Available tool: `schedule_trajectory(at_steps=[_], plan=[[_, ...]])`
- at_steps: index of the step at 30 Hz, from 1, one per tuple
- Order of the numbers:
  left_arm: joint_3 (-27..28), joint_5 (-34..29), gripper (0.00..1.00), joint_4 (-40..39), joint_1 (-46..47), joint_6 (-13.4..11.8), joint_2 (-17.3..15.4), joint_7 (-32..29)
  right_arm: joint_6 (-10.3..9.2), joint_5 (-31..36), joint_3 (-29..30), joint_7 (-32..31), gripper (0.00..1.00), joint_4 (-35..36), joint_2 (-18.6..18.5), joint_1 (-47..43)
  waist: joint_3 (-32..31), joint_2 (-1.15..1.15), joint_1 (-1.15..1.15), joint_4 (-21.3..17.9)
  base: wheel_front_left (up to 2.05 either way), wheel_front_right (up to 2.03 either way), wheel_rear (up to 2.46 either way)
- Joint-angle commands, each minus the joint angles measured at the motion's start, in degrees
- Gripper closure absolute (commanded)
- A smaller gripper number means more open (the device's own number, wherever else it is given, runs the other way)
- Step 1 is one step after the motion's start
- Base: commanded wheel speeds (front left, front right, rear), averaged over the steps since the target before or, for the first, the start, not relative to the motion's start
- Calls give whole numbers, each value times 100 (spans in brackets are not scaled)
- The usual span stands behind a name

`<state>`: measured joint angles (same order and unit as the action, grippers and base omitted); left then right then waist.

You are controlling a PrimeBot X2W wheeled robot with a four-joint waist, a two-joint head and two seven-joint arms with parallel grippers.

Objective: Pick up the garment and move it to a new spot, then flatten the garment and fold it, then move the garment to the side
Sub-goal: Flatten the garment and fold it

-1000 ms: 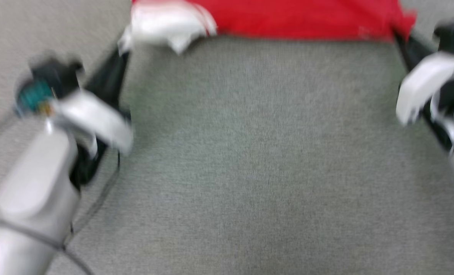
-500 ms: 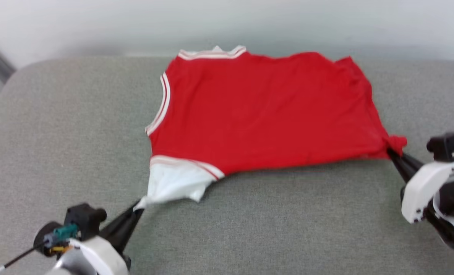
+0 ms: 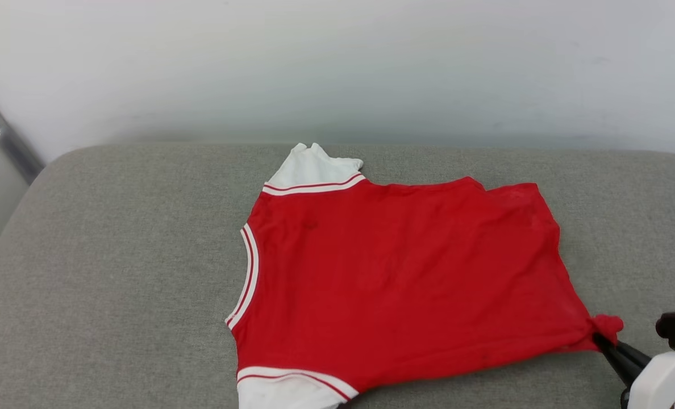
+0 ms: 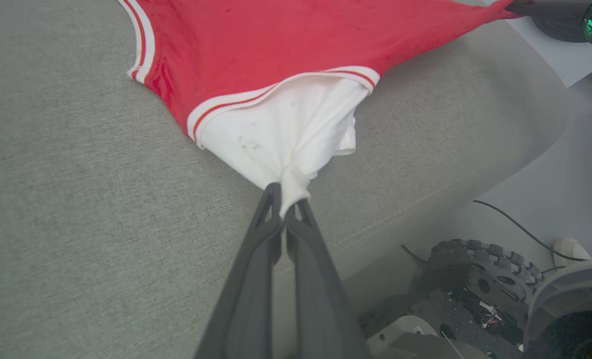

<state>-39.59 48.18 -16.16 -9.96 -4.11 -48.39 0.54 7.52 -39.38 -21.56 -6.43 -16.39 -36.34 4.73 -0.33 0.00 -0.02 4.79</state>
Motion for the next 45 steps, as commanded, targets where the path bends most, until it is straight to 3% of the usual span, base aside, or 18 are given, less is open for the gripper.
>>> schedule_trajectory(at_steps=[1,10,20,31,43,44,45], plan=[[2,38,100,-73,-99,-43,-40,-1,-6,-18,113,-65,100,147,-17,-190,-23,0,2,-13,0,0,0],[284,53,100,-323,104,-120,-1,288,-6,200,834,-594,100,921,187,-831,137,0,2,-89,0,0,0],[669,-73,100,-76,1099,68,141,416,-5,476,1293,-1239,100,1350,478,-409,725,0,2,-179,0,0,0],[774,-151,100,908,2355,366,454,258,-5,922,1338,-2028,100,1265,732,510,1631,0,2,-190,0,0,0],[501,-426,100,2342,3249,529,996,153,-5,1347,1200,-2317,100,847,1016,1077,1933,0,2,-144,0,0,0],[481,-398,78,2464,3274,508,1056,105,-5,1389,1211,-2315,100,790,1042,1098,1933,0,2,-147,0,0,0],[471,-391,29,2588,3296,489,1099,80,-7,1450,1268,-2313,82,710,1086,1118,1925,0,2,-158,0,0,0]])
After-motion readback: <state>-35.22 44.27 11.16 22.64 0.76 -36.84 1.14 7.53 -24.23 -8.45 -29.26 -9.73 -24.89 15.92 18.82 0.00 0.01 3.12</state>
